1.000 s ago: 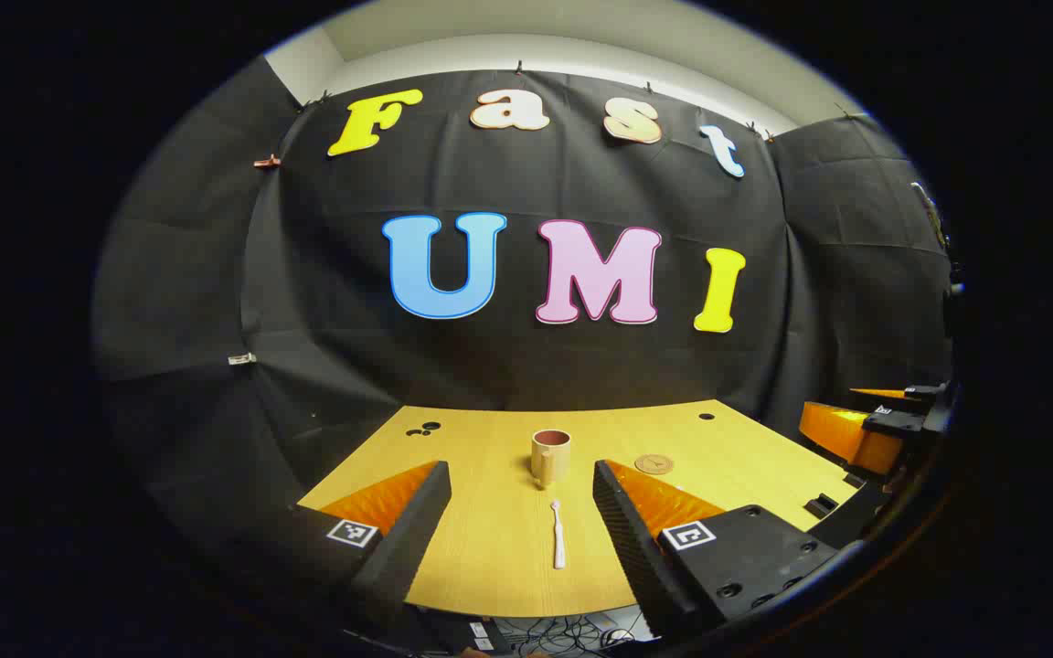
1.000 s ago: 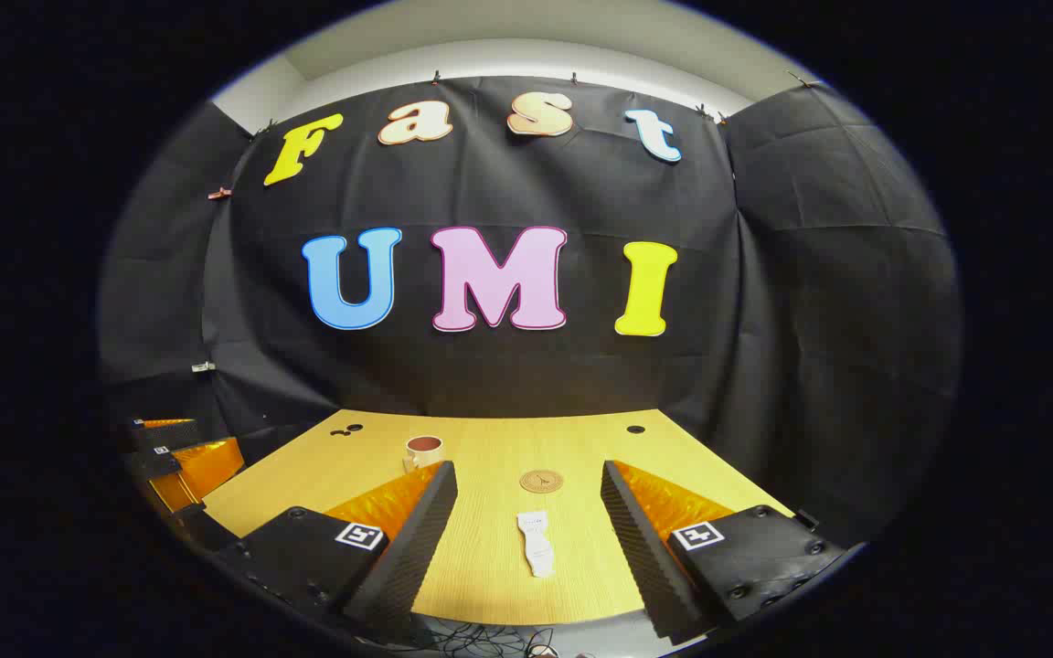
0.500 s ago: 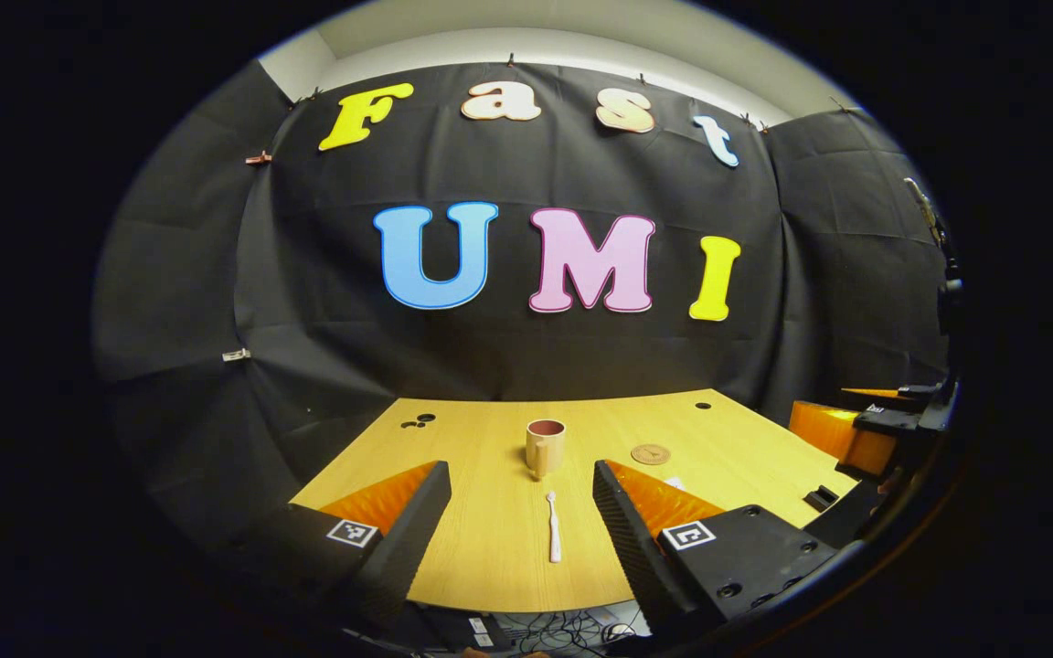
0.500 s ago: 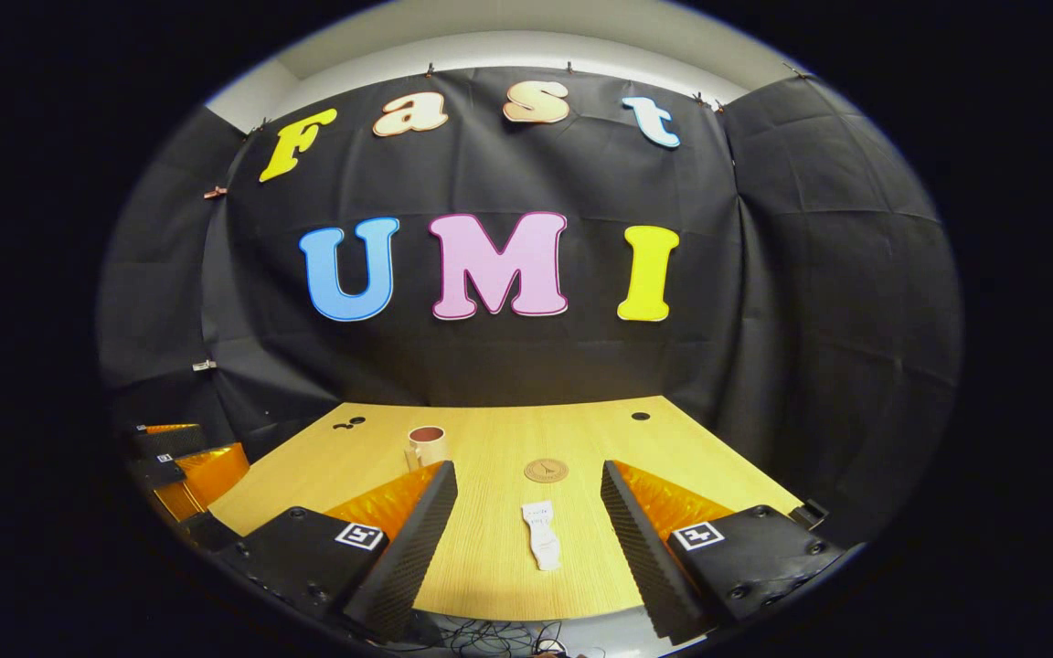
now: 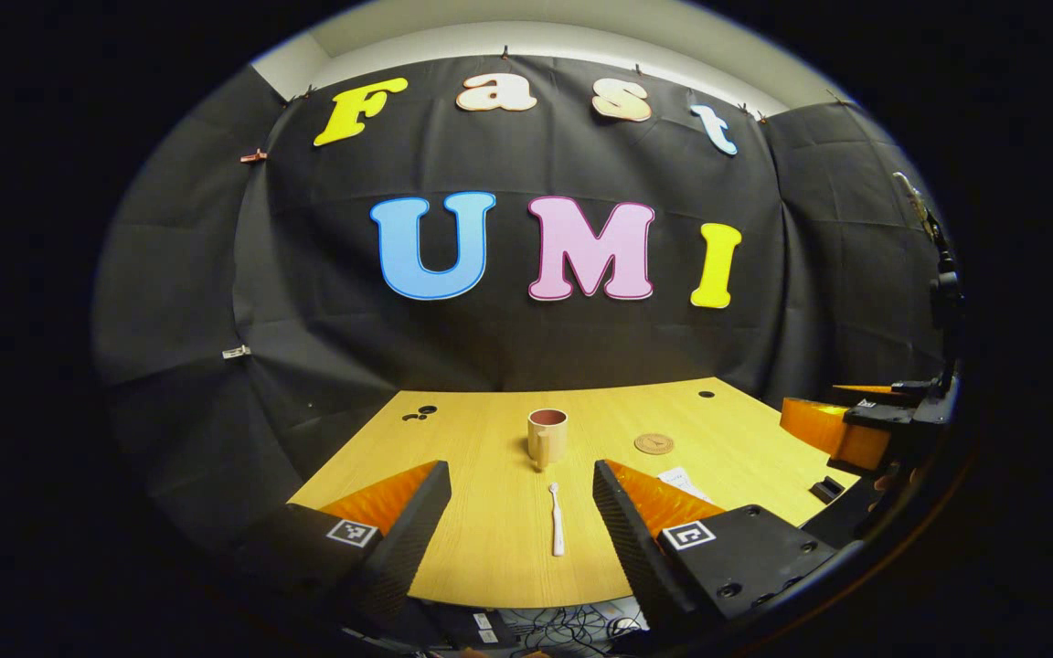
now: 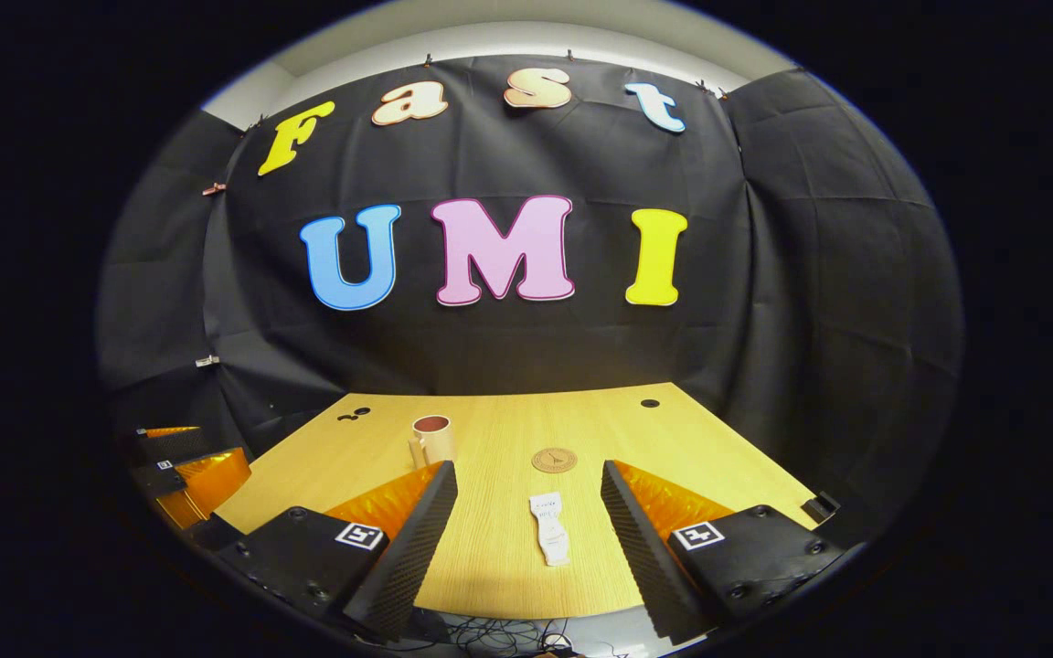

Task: Put the toothbrush and toothpaste on the desktop into the cup, then pick up the cup and place it on the coaster on the desktop.

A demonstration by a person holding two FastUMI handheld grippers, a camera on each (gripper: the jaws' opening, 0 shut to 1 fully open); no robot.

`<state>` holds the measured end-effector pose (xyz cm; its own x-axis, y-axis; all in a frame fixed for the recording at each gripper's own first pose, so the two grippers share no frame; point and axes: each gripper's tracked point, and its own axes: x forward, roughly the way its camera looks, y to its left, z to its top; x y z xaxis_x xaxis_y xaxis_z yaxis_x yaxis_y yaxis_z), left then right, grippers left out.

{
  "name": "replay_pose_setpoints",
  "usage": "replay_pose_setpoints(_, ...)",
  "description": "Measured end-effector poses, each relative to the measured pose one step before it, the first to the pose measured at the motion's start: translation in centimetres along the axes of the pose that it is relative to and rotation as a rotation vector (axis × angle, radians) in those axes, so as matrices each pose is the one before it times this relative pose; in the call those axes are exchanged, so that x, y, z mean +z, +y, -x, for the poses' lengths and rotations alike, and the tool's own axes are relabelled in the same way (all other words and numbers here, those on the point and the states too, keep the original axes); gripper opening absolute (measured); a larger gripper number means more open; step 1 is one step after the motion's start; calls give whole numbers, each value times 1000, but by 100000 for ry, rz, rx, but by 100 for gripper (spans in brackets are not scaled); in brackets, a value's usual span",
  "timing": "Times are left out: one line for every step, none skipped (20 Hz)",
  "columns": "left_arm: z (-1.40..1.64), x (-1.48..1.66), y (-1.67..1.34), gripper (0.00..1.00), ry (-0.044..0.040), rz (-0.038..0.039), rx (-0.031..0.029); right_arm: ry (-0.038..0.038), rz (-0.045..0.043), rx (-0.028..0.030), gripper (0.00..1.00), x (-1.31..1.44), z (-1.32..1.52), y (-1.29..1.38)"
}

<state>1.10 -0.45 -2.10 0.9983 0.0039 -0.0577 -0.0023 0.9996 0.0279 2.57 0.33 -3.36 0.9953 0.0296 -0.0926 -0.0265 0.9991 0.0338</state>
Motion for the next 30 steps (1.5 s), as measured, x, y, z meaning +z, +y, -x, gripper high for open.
replay_pose_setpoints(-73, 58, 30, 97, 184, -37, 145, 905, 89, -103, 98, -280, -364, -98)
replay_pose_setpoints(-270, -145, 12, 97, 290, -14, 333, 1357, 31, -216, 98, -461, -315, -101)
replay_pose_setpoints(-276, -28, 113, 97, 226, 56, 413, 2157, -489, -175, 98, -581, -421, -163)
replay_pose_setpoints(-132, -6, 115, 97, 182, 70, 632, 2534, -804, -73, 98, -547, -555, -70)
replay_pose_setpoints(-218, -87, 129, 98, 493, 205, 766, 1906, -436, -40, 97, -464, -448, -43)
replay_pose_setpoints(-275, -375, 19, 98, 723, 489, 371, 1723, -8, -247, 98, -328, -576, -114)
replay_pose_setpoints(-193, -340, -143, 98, 1092, 574, 171, 2013, 298, -71, 98, -408, -640, -42)
replay_pose_setpoints(-306, -452, -59, 97, 1241, 489, 461, 2077, 532, 5, 98, -573, -750, -142)
replay_pose_setpoints(-347, -252, -7, 98, 1314, 336, 718, 2287, 842, 98, 98, -380, -706, -113)
replay_pose_setpoints(-403, -381, 37, 97, 1289, 324, 846, 3033, 364, 392, 98, -611, -821, -61)
replay_pose_setpoints(-321, -133, 15, 98, 901, 501, 794, 2745, -380, 672, 98, -435, -676, -25)
replay_pose_setpoints(-363, -121, -18, 98, 419, 734, 750, 2315, -287, 329, 98, -144, -748, -153)
replay_pose_setpoints(-437, -40, -83, 98, 726, 717, 512, 2014, 80, -164, 98, -76, -803, -242)
replay_pose_setpoints(-540, -362, 49, 97, 1213, 603, 924, 1745, 355, -60, 98, -54, -887, -153)
replay_pose_setpoints(-550, -182, 63, 98, 1132, 634, 1078, 1559, 802, 212, 98, 38, -896, -100)
replay_pose_setpoints(-647, -181, 139, 97, 1036, 706, 1013, 1907, 1255, 356, 98, -142, -1017, 4)
replay_pose_setpoints(-543, -29, 127, 97, 900, 657, 1131, 1889, 1489, 449, 98, -153, -850, -3)
replay_pose_setpoints(-608, -99, 216, 98, 854, 528, 1302, 2036, 1100, 724, 98, -251, -710, -38)
replay_pose_setpoints(-592, -50, 265, 97, 888, 614, 1411, 1797, 581, 1085, 98, -173, -694, 115)
replay_pose_setpoints(-710, -151, 298, 97, 1176, 978, 1387, 1683, 247, 1220, 98, -77, -663, 180)
replay_pose_setpoints(-623, -155, 194, 97, 1503, 1001, 1057, 1763, -57, 1002, 98, -119, -764, 77)
replay_pose_setpoints(-335, -402, 293, 97, 1867, 782, 1605, 2013, -198, 732, 98, -378, -746, 45)
replay_pose_setpoints(-403, -204, 294, 97, 1695, 824, 1883, 2176, -373, 775, 98, -349, -821, 76)
replay_pose_setpoints(-757, -81, 214, 97, 1561, 1101, 1405, 2142, -415, 326, 98, -384, -848, -123)
replay_pose_setpoints(-381, -95, 80, 97, 1353, 1086, 1067, 2257, -258, 12, 98, -297, -821, -218)
replay_pose_setpoints(-259, -211, 143, 98, 1187, 709, 872, 2555, 56, -219, 98, -475, -894, -261)
replay_pose_setpoints(-139, -57, 29, 98, 908, 174, 684, 2466, 390, -37, 98, -498, -844, -228)
replay_pose_setpoints(-260, -340, -114, 98, 862, -366, 579, 2566, 283, 375, 98, -640, -815, -166)
replay_pose_setpoints(-146, -234, -59, 98, 1179, -716, 667, 2747, 139, 281, 98, -597, -820, -154)
replay_pose_setpoints(-254, -495, -158, 98, 1609, -478, 856, 2979, -40, 185, 98, -657, -916, -279)
